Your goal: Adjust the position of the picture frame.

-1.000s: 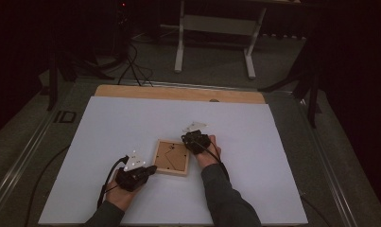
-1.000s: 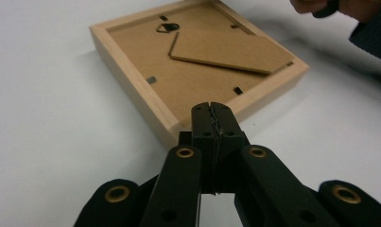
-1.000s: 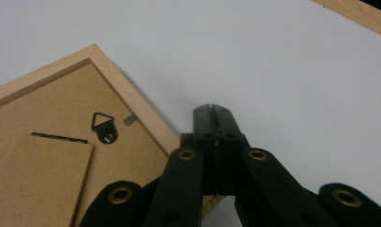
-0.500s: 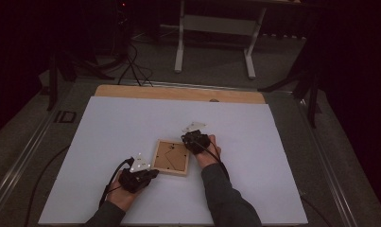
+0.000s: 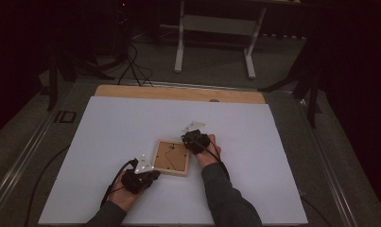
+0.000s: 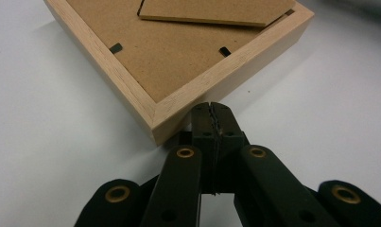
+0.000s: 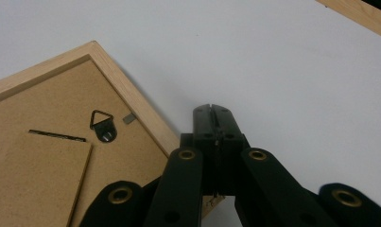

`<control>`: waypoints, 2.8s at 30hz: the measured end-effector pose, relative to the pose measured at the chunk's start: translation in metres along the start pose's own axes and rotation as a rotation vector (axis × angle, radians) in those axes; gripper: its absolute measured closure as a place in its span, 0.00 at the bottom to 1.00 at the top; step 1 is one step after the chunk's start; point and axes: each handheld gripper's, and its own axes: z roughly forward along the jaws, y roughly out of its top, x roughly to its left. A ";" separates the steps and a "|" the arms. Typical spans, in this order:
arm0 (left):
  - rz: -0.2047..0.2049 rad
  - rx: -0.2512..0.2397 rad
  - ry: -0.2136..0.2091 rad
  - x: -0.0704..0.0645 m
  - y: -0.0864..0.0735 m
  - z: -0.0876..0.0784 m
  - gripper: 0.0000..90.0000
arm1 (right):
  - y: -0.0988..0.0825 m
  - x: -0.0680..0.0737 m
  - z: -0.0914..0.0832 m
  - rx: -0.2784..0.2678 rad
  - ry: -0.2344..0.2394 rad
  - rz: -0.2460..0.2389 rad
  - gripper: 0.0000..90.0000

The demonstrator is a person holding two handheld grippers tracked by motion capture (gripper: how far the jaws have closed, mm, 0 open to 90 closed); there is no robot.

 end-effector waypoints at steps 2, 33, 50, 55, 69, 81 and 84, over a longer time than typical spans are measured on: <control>-0.002 -0.001 0.003 0.000 0.000 0.000 1.00 | 0.000 0.000 0.000 0.002 -0.001 0.000 1.00; -0.021 0.003 0.064 0.008 0.007 0.012 0.99 | -0.010 -0.012 -0.012 0.040 0.020 0.027 1.00; -0.007 -0.009 0.033 -0.003 0.010 0.018 0.99 | -0.037 -0.014 -0.031 0.061 0.035 0.038 1.00; -0.006 -0.011 0.013 -0.008 0.011 0.018 0.99 | -0.046 -0.014 -0.039 0.054 0.047 0.034 1.00; -0.011 -0.002 0.021 -0.011 0.012 0.019 0.99 | -0.066 -0.010 -0.059 0.035 0.062 0.041 1.00; -0.057 0.001 0.063 -0.005 0.016 0.022 1.00 | -0.072 -0.009 -0.064 0.026 0.073 0.080 1.00; -0.070 -0.001 0.083 -0.004 0.017 0.023 1.00 | -0.072 -0.008 -0.064 0.027 0.071 0.083 1.00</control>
